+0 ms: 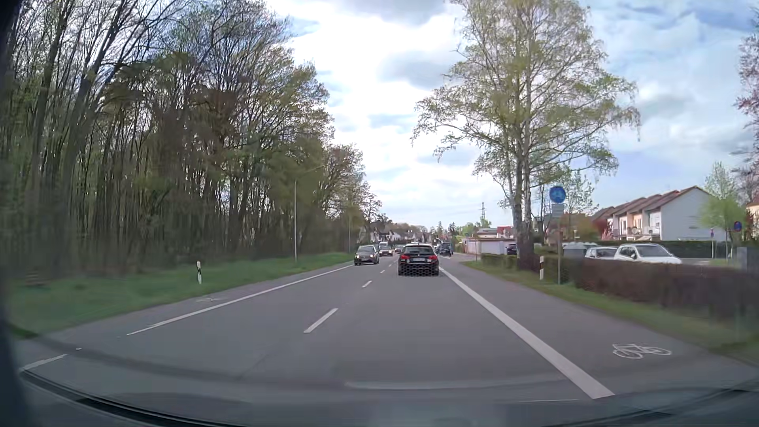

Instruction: Follow the waypoints while adhering to traffic rules and regulations

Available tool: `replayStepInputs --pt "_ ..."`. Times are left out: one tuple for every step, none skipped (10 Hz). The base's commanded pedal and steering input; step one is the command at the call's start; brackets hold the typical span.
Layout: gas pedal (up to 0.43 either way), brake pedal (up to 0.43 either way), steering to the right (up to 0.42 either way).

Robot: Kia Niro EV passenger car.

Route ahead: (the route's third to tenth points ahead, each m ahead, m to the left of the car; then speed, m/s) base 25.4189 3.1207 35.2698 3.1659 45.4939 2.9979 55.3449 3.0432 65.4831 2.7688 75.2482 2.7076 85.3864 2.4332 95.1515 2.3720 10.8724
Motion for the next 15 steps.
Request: replayStepInputs --pt "0.008 0.0 -0.003" --pt "0.028 0.0 -0.003" --pt "0.028 0.0 -0.003" --pt "0.028 0.0 -0.002" --pt "0.028 0.0 -0.003" --pt "0.039 0.0 -0.003" --pt "0.039 0.0 -0.003" --pt "0.047 0.0 -0.003" --pt "0.059 0.0 -0.003" --pt "0.079 0.0 -0.003" --pt "0.079 0.0 -0.003" --pt "0.087 0.0 -0.003" --pt "0.087 0.0 -0.003" --pt "0.087 0.0 -0.003" --pt "0.087 0.0 -0.003"
